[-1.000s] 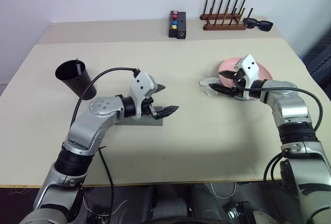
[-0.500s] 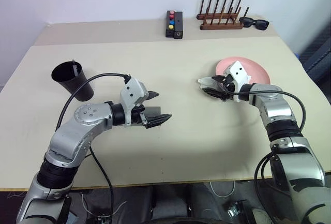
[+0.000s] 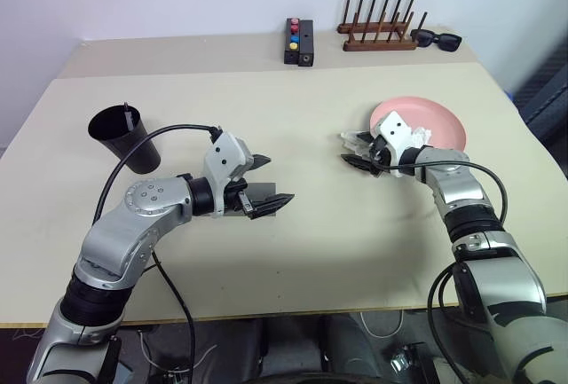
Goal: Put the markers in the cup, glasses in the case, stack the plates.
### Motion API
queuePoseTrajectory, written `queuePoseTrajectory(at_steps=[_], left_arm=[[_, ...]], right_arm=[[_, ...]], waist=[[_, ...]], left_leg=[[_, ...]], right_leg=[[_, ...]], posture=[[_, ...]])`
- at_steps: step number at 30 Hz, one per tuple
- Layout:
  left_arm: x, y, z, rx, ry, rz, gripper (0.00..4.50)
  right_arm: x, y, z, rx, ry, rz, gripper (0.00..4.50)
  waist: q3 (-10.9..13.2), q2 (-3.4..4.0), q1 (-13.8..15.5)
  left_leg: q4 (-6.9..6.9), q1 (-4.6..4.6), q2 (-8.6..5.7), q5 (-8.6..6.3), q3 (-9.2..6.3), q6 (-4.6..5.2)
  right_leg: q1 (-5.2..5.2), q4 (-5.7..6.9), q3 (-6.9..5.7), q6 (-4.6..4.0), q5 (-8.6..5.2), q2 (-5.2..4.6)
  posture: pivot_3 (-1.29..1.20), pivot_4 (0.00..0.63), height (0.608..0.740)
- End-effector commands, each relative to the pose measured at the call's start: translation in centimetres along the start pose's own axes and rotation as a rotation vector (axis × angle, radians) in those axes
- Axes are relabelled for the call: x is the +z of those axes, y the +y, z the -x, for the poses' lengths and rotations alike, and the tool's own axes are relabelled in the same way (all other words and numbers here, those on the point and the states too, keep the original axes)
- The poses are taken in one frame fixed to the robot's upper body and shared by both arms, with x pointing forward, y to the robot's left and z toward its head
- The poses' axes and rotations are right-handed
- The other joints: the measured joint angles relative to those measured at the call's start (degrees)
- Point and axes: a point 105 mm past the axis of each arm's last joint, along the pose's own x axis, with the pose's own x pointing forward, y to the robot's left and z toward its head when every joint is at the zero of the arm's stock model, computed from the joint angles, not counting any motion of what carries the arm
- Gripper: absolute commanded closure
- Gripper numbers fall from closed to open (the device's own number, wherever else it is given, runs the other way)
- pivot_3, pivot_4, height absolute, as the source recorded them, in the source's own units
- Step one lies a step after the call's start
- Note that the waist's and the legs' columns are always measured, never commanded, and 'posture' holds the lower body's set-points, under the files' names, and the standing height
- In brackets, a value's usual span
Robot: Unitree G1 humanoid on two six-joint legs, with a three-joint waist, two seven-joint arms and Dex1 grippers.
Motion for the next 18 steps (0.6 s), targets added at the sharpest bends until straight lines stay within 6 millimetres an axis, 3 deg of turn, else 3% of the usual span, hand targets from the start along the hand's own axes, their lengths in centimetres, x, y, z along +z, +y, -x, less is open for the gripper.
queuePoseTrajectory(at_steps=[1, 2, 5, 10, 18], left_arm=[[1.2, 0.0, 0.5, 0.01, -0.035, -0.039, 0.0], [1.2, 0.0, 0.5, 0.011, -0.035, -0.039, 0.0], [1.2, 0.0, 0.5, 0.012, -0.036, -0.038, 0.0], [1.2, 0.0, 0.4, 0.012, -0.037, -0.037, 0.0], [1.1, -0.1, 0.3, 0.004, -0.038, -0.034, 0.0]], right_arm=[[1.0, -0.7, 0.0, -0.023, -0.02, 0.033, 1.09], [0.9, -0.7, 0.0, -0.021, -0.021, 0.025, 1.09], [0.9, -0.7, -0.1, -0.021, -0.023, 0.015, 1.89], [1.3, -1.0, 0.0, -0.034, -0.028, 0.035, 4.47], [2.4, -1.9, 0.9, -0.068, -0.054, 0.073, 4.47]], waist=[[0.0, 0.0, 0.0], [0.0, 0.0, 0.0], [0.0, 0.0, 0.0], [0.0, 0.0, -0.1], [0.0, 0.01, -0.1]], left_leg=[[0.0, 0.0, 0.0, 0.0, 0.0, 0.0], [0.0, 0.0, 0.0, 0.0, 0.0, 0.0], [0.0, 0.0, 0.0, 0.0, 0.0, 0.0], [-0.01, 0.0, 0.0, 0.0, 0.0, 0.0], [-0.01, 0.0, 0.0, 0.0, 0.0, 0.0]], right_leg=[[0.0, 0.0, 0.0, 0.0, 0.0, 0.0], [0.0, 0.0, 0.0, 0.0, 0.0, 0.0], [0.01, 0.0, 0.0, 0.0, 0.0, 0.0], [-0.01, 0.0, 0.0, 0.0, 0.0, 0.0], [-0.01, 0.0, 0.0, 0.0, 0.0, 0.0]], posture=[[0.0, 0.15, 0.74], [0.0, 0.15, 0.74], [0.0, 0.15, 0.74], [0.0, 0.15, 0.74], [0.0, 0.15, 0.74]])
